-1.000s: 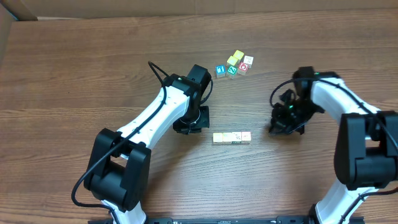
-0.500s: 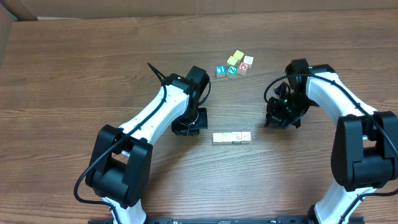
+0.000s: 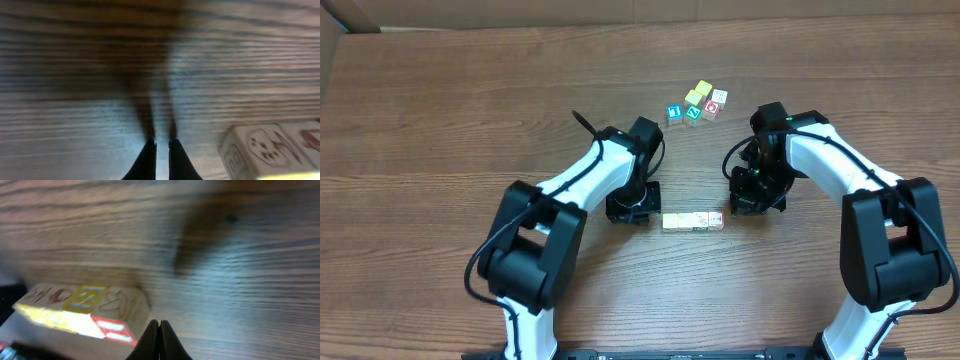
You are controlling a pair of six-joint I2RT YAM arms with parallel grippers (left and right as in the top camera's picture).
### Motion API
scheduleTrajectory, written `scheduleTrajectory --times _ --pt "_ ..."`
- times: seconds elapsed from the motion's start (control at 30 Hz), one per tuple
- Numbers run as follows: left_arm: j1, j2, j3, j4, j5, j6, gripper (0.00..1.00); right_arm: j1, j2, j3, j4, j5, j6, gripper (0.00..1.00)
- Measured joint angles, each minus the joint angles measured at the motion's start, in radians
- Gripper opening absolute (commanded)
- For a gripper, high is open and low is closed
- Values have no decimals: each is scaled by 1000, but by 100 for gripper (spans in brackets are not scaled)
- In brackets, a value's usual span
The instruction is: Flip 4 blocks
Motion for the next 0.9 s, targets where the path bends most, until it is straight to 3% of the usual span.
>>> scheduleTrajectory --times 0.9 --pt "31 1 -3 47 114 18 4 26 0 -51 74 -9 43 4"
